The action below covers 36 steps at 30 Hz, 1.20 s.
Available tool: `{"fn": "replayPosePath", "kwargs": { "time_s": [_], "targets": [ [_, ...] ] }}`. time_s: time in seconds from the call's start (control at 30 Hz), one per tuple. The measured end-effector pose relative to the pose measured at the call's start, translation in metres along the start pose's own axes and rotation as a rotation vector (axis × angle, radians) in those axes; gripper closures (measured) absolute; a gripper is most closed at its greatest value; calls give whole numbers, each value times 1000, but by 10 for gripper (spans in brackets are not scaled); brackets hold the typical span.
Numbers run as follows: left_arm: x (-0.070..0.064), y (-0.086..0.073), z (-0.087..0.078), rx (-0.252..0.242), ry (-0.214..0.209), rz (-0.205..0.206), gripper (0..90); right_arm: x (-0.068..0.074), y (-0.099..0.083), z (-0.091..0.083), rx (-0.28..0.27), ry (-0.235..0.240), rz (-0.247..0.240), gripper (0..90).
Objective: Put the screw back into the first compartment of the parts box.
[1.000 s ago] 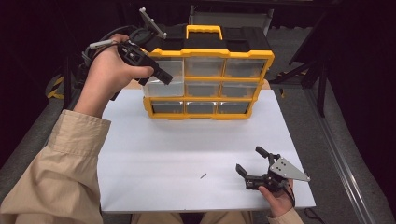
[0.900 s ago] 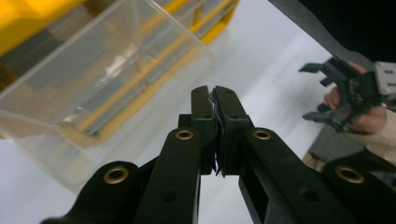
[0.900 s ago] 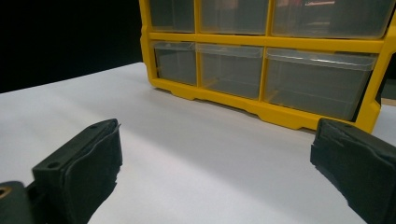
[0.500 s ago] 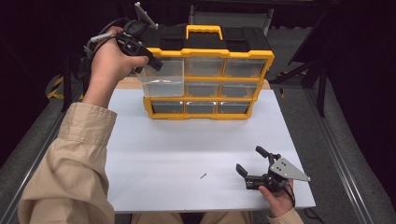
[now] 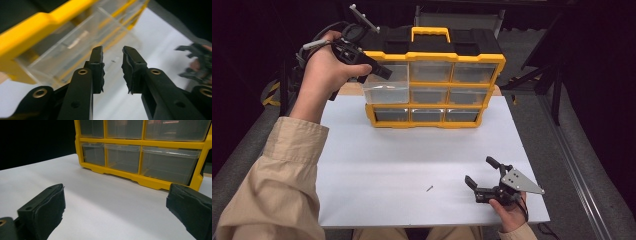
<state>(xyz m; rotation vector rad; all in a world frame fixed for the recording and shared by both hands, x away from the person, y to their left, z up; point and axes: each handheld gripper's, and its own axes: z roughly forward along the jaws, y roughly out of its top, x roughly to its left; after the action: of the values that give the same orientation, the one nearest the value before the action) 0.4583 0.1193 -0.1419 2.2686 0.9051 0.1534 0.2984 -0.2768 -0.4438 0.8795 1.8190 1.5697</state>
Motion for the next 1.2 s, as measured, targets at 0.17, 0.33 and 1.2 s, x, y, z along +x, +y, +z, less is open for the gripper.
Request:
{"fn": "replayPosePath", "kwargs": {
  "time_s": [0.17,0.33,1.2],
  "targets": [
    [-17,-6,3,-6,-65,47,620,1,0,0,1,3,1,26],
    [-26,-17,17,13,-114,73,555,0,0,0,1,2,-5,27],
    [-57,-108,137,89,-212,132,215,1,0,2,0,5,1,29]
  ]
}}
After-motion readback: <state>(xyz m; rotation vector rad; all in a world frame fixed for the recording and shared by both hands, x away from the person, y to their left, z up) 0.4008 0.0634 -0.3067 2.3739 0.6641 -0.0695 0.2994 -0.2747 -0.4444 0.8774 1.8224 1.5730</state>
